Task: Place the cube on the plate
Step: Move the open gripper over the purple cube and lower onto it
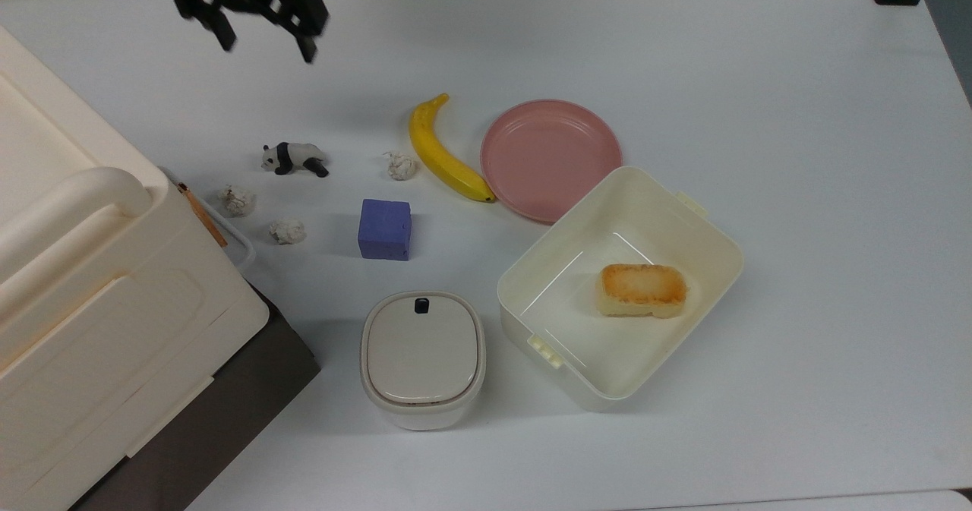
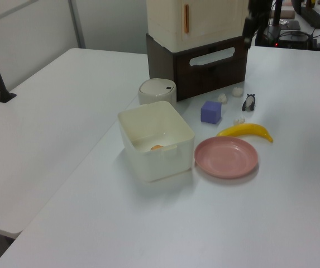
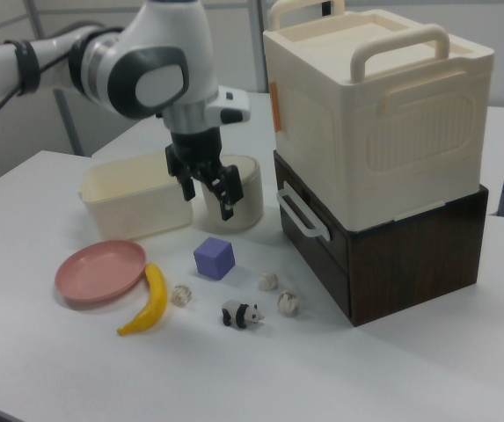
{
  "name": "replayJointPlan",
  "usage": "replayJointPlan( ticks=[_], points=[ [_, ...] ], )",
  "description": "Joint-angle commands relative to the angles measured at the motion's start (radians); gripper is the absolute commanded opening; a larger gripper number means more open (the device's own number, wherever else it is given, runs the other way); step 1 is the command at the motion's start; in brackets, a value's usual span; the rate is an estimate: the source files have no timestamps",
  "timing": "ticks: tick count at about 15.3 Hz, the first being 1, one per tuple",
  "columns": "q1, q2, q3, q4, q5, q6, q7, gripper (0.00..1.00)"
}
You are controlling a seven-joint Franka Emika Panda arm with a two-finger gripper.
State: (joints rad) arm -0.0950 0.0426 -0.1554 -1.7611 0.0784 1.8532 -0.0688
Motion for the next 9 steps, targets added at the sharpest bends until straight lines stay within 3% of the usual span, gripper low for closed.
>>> replayJointPlan(
  ticks=[1,3,9],
  points=[
    [0.006,0.047,0.075,-0.045,0.004,0.086,0.009,1.00],
    [0.012,0.106,0.103,-0.043,0.001,0.147,0.021,1.00],
    [0.053,0.232,0.114,0.017,-0.034,0.172,0.081,1.00]
  ],
)
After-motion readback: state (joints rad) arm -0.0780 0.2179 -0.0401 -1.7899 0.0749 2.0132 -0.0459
